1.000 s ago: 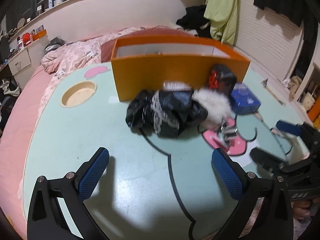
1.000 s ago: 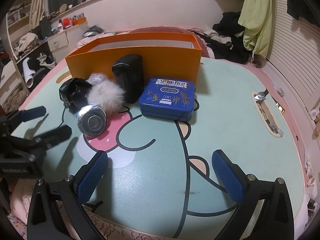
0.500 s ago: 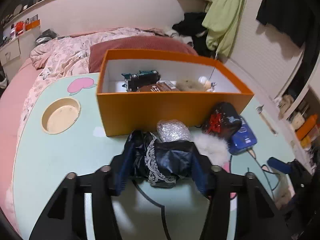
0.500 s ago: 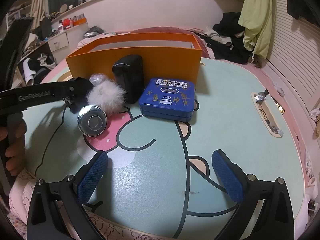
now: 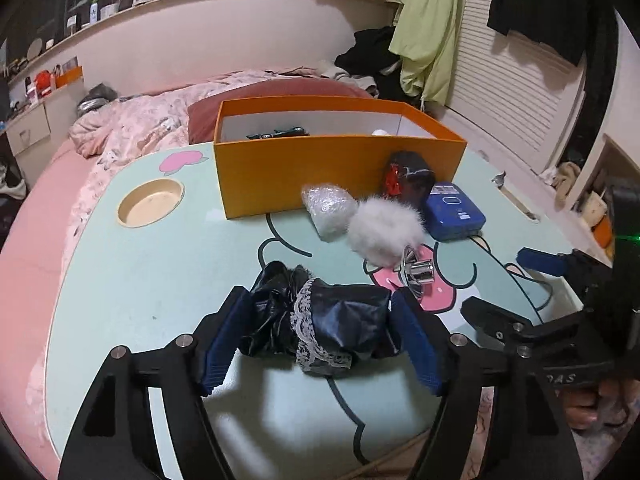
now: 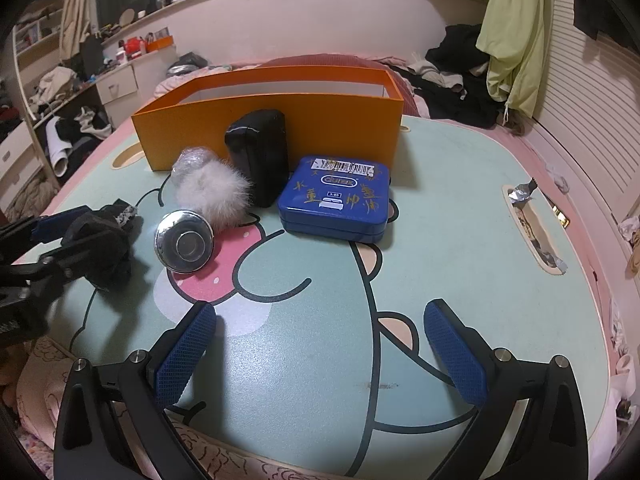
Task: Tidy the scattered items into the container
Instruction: 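Grasp the black lace bag with the left tool, then grasp the blue Durex tin with the right tool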
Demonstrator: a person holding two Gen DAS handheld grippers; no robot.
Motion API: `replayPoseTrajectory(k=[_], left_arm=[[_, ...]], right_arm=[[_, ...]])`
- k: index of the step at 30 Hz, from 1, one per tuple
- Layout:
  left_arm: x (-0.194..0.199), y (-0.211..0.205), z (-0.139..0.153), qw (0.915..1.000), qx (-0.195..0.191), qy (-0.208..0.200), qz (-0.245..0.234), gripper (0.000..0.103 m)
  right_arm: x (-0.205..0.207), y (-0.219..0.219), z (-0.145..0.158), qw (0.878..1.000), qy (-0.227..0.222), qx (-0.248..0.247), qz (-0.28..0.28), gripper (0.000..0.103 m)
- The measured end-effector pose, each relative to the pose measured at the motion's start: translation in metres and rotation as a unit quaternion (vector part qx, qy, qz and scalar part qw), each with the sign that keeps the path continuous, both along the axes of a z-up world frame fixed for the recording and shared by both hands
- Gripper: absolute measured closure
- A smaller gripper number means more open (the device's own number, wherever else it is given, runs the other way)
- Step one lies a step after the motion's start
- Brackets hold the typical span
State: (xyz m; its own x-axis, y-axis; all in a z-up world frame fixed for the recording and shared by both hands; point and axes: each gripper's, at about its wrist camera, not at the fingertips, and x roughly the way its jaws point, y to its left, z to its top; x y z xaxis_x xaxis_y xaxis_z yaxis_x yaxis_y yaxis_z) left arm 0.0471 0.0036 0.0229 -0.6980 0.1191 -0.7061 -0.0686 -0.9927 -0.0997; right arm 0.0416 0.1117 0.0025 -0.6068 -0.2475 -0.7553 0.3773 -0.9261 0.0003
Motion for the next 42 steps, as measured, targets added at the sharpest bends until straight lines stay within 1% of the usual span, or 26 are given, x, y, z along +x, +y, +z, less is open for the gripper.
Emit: replayPoseTrajectory(k=[7, 10, 12, 14, 15, 17, 18, 20, 23, 25, 26, 27, 28, 29, 30, 31, 34, 37, 40, 42], left_arm=[[-0.012, 0.011, 0.003, 0.9999, -0.011, 0.003, -0.006, 0.026], [-0.028, 0.009, -0.012, 0.9987, -0.025, -0.042, 0.012, 0.027], [-0.028, 0.008, -0.019, 0.9985, -0.037, -0.039, 0.014, 0.028], [-0.024, 0.009, -0.022, 0.9988, -0.038, -0.029, 0.003, 0.035], [-0.023, 0.010, -0.023, 0.9989, -0.040, -0.026, -0.002, 0.037], [-0.021, 0.011, -0.025, 0.9990, -0.040, -0.020, -0.009, 0.045], [-0.020, 0.011, -0.027, 0.9990, -0.040, -0.018, -0.010, 0.045], [-0.020, 0.008, -0.027, 0.9992, -0.037, -0.016, -0.008, 0.048], [-0.020, 0.005, -0.027, 0.9993, -0.034, -0.014, -0.008, 0.048], [-0.021, 0.004, -0.025, 0.9992, -0.036, -0.013, -0.008, 0.048], [-0.022, 0.005, -0.025, 0.9992, -0.036, -0.013, -0.008, 0.048], [-0.022, 0.006, -0.023, 0.9992, -0.037, -0.013, -0.008, 0.048], [-0.021, 0.007, -0.023, 0.9992, -0.037, -0.013, -0.008, 0.048], [-0.022, 0.008, -0.023, 0.9993, -0.036, -0.013, -0.008, 0.048], [-0.021, 0.008, -0.023, 0.9993, -0.034, -0.012, -0.008, 0.048], [-0.020, 0.008, -0.022, 0.9994, -0.033, -0.012, -0.008, 0.048], [-0.018, 0.006, -0.021, 0.9996, -0.025, -0.010, -0.008, 0.049], [-0.014, 0.005, -0.018, 0.9998, -0.017, -0.007, -0.007, 0.052], [-0.011, 0.007, -0.011, 0.9998, -0.015, 0.003, -0.008, 0.054], [-0.011, 0.007, -0.003, 0.9998, -0.007, 0.007, -0.016, 0.054]], right_arm=[[0.000, 0.000, 0.000, 1.000, 0.001, -0.001, -0.001, 0.000], [0.001, 0.000, 0.001, 1.000, 0.000, -0.006, -0.003, 0.000], [0.000, -0.001, 0.003, 1.000, -0.005, -0.003, -0.006, 0.001], [-0.003, -0.004, 0.009, 1.000, -0.010, -0.015, -0.001, 0.002], [-0.007, -0.004, 0.012, 1.000, -0.011, -0.022, -0.004, 0.003], [-0.019, -0.001, 0.018, 0.999, -0.018, -0.033, -0.027, 0.003], [-0.027, 0.000, 0.021, 0.998, -0.025, -0.039, -0.040, 0.003], [-0.041, 0.000, 0.026, 0.998, -0.031, -0.040, -0.046, 0.003], [-0.059, -0.007, 0.029, 0.998, -0.029, -0.009, -0.057, 0.003], [-0.071, -0.013, 0.027, 0.998, -0.036, -0.004, -0.044, 0.003], [-0.074, -0.013, 0.025, 0.998, -0.042, -0.002, -0.038, 0.006], [-0.079, -0.015, 0.021, 0.998, -0.051, 0.000, -0.031, 0.021], [-0.086, -0.017, 0.015, 0.997, -0.070, -0.001, -0.022, 0.031], [-0.087, -0.016, 0.012, 0.998, -0.065, 0.006, -0.021, 0.037], [-0.086, -0.019, 0.012, 0.998, -0.048, 0.023, -0.024, 0.037], [-0.086, -0.017, 0.012, 0.999, -0.046, 0.018, -0.021, 0.037], [-0.079, -0.005, 0.014, 0.998, -0.053, -0.023, -0.014, 0.037], [-0.062, 0.012, 0.018, 0.997, -0.051, -0.053, -0.015, 0.037], [-0.049, 0.022, 0.026, 0.996, -0.046, -0.075, -0.008, 0.037], [-0.044, 0.026, 0.036, 0.996, -0.038, -0.080, -0.003, 0.037]])
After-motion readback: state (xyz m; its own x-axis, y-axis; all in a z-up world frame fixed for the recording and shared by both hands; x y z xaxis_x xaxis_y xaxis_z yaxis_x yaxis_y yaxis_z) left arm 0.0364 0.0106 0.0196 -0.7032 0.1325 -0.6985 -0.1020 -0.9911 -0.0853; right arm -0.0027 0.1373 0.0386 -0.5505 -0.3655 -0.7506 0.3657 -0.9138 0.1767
